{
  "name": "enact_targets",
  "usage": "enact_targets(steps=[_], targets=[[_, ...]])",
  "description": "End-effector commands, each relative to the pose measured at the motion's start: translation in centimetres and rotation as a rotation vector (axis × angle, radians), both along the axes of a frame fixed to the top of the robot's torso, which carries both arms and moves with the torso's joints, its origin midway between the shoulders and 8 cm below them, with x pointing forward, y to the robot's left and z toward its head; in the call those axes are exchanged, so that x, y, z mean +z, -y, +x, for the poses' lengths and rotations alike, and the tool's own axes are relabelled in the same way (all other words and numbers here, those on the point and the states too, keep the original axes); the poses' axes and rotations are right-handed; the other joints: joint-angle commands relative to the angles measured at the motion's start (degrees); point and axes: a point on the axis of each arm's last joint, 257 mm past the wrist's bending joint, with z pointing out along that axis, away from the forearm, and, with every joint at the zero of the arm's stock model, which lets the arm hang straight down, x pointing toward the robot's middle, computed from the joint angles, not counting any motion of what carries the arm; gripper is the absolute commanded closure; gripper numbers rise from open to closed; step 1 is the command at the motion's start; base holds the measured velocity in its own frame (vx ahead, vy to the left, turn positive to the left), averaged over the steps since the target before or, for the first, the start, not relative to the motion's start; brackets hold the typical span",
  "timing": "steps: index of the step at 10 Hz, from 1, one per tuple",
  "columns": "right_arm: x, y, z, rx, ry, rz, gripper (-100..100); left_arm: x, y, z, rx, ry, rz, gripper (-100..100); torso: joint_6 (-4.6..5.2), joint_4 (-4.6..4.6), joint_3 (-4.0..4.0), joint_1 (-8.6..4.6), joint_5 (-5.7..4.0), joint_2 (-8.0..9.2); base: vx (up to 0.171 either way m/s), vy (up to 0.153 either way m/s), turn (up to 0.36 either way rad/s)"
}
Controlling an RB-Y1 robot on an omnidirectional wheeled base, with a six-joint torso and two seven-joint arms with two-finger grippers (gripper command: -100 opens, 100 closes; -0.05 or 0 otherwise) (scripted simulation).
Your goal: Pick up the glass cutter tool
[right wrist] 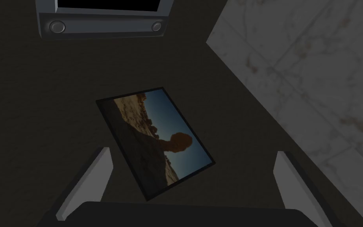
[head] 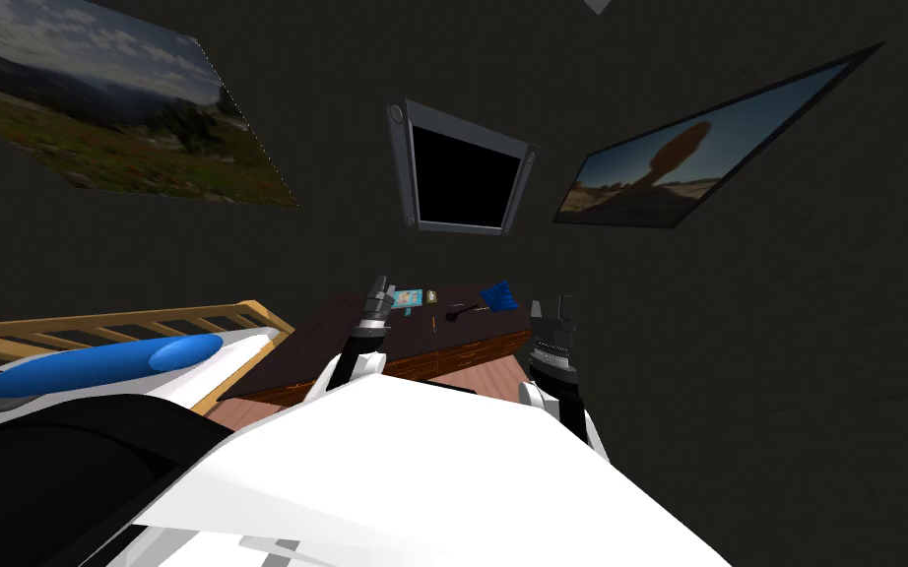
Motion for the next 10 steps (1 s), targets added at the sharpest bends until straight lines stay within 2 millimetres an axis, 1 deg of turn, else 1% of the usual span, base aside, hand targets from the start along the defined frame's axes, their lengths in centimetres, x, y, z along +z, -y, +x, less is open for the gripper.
enact_targets(steps=[1, 3, 5, 8, 9, 10], targets=[[0.0, 0.0, 0.0, 0.0, 0.0, 0.0, 0, -0.7, 0.1, 0.5, -0.007, -0.024, 0.026, -100, 0.0, 0.0, 0.0, 0.0, 0.0, 0.0, -0.025, -0.013, -0.039], [0.0, 0.0, 0.0, 0.0, 0.0, 0.0, 0, -2.4, 0.1, 1.6, -0.012, -0.076, 0.067, -100, 0.01, 0.03, 0.09, -0.09, -0.02, 0.16, -0.068, -0.03, -0.056], [0.0, 0.0, 0.0, 0.0, 0.0, 0.0, 0, -4.7, -0.2, 3.0, -0.007, -0.145, 0.113, -100, 0.01, 0.07, 0.18, -0.11, -0.02, 0.31, -0.079, -0.037, -0.069], [0.0, 0.0, 0.0, 0.0, 0.0, 0.0, 0, -9.3, -1.2, 5.4, 0.017, -0.278, 0.19, -100, 0.01, 0.06, 0.16, -0.19, -0.04, 0.28, -0.081, -0.057, -0.089], [0.0, 0.0, 0.0, 0.0, 0.0, 0.0, 0, -9.4, -1.3, 5.5, 0.017, -0.28, 0.19, -100, 0.01, 0.07, 0.18, -0.24, -0.05, 0.32, -0.072, -0.039, -0.02], [0.0, 0.0, 0.0, 0.0, 0.0, 0.0, 0, -11.0, -1.7, 6.3, 0.027, -0.325, 0.219, -100, -0.01, 0.07, 0.17, -0.14, -0.04, 0.29, -0.063, -0.03, -0.062]])
